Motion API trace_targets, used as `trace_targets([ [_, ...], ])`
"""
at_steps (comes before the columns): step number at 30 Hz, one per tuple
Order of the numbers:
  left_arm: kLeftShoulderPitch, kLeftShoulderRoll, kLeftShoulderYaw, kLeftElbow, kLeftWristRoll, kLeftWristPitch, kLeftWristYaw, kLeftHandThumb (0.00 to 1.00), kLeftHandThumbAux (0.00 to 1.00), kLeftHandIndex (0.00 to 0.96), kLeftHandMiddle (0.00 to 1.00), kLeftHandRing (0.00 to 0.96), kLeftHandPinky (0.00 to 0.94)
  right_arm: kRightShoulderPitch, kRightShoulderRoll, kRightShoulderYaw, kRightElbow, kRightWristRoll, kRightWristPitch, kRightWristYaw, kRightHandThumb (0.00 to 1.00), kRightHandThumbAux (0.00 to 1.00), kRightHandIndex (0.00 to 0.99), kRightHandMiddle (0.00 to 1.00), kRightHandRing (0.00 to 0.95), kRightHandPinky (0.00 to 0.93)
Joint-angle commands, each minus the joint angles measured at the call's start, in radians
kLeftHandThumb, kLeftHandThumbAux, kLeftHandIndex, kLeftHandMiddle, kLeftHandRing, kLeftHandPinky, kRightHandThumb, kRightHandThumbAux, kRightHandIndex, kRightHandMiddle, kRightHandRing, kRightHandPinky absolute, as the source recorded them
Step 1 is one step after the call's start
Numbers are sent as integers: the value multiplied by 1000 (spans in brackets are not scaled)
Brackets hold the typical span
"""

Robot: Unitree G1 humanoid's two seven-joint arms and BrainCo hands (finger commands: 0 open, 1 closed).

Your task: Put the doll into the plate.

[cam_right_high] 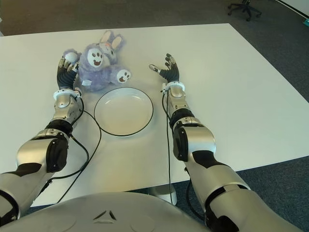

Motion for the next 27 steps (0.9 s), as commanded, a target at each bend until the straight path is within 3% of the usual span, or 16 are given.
trace_targets([
  [1, 43, -25, -2, 37, 2, -2, -8, 213, 617, 47, 220, 220, 212, 52, 8, 0, 42, -1, 57, -5, 81, 845, 25, 0, 0, 0],
  [11, 23, -31, 14, 38, -11, -27, -14, 360, 630, 59, 231, 228, 232, 54, 7, 2, 41, -2, 54, 0, 74, 849, 24, 0, 0, 0],
  [27, -2, -29, 2, 47, 3, -57, -13, 486, 667, 99, 237, 192, 137, 57, 8, 1, 40, 0, 51, 3, 60, 855, 29, 0, 0, 0],
])
